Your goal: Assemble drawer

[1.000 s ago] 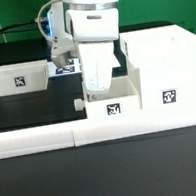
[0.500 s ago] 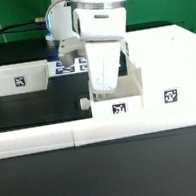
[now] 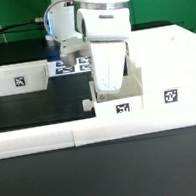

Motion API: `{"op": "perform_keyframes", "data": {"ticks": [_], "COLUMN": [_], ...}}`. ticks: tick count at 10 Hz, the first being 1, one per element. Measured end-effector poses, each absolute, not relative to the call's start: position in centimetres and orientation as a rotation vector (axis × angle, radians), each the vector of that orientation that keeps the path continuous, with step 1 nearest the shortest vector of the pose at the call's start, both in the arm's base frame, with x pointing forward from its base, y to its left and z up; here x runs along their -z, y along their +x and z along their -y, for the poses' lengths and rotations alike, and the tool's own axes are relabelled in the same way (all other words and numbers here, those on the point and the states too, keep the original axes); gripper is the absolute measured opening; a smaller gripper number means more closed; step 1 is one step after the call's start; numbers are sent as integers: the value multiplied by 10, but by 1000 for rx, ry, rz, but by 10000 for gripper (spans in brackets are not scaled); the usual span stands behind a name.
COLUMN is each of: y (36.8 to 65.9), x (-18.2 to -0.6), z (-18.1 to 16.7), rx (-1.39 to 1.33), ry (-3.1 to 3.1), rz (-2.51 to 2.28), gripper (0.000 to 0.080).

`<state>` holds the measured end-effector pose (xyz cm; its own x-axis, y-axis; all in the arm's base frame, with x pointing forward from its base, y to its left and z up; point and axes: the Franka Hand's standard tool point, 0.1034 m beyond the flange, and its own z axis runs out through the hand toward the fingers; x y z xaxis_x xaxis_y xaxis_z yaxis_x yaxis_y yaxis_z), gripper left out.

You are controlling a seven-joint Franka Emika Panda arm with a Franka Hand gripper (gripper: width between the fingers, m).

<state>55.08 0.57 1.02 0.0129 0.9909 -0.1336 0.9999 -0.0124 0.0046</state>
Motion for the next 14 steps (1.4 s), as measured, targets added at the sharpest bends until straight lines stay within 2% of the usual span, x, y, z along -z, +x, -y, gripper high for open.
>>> {"op": "perform_keyframes", "data": {"ticks": [12, 13, 14], "y": [552, 552, 553], "x": [-10, -13, -19], "z": [-4, -4, -5], "rx": [165, 178, 194], "ry": [2149, 2153, 2156], "rz": [-2138, -2138, -2138], "gripper": [42, 270, 270]}}
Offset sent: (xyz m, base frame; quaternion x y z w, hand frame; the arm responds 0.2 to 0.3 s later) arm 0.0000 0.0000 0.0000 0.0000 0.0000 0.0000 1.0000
